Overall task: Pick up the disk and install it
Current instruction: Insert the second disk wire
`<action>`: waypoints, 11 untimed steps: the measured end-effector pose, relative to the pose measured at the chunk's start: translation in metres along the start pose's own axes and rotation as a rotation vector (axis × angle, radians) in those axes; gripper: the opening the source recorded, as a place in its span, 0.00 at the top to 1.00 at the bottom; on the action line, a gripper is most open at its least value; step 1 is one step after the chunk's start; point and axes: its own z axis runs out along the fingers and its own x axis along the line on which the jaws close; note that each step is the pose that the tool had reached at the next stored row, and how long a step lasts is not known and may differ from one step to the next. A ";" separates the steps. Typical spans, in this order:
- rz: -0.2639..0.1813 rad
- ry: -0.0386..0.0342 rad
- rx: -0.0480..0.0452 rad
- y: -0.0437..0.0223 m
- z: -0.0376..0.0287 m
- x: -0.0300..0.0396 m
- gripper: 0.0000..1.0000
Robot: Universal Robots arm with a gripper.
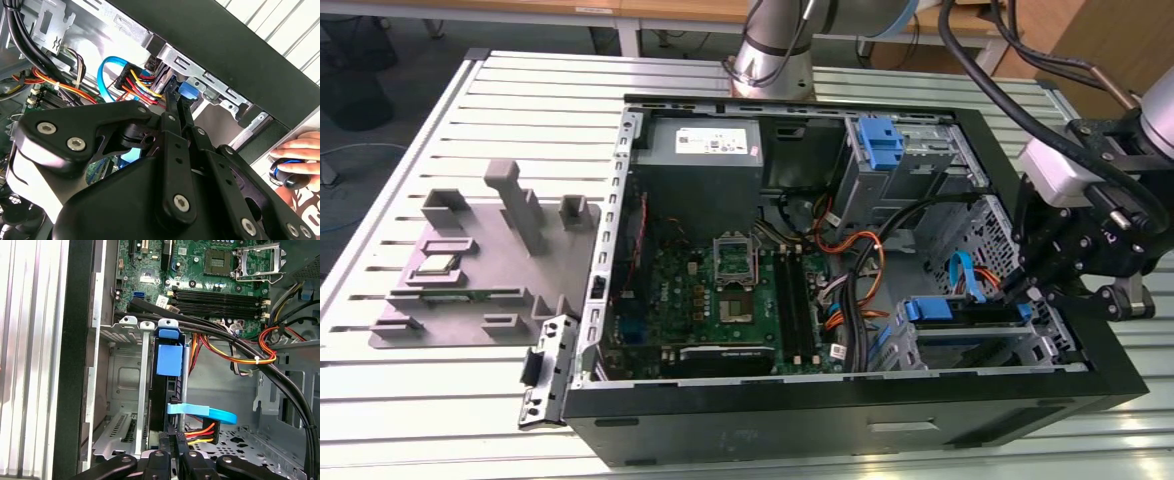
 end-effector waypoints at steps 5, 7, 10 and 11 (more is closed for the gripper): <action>0.000 0.0001 0.0000 0.0000 0.0004 0.0000 0.84; 0.000 0.0001 0.0000 0.0000 0.0004 0.0000 0.84; 0.000 0.0000 0.0000 0.0000 0.0004 0.0000 0.84; 0.000 0.0000 0.0000 0.0000 0.0005 0.0000 0.84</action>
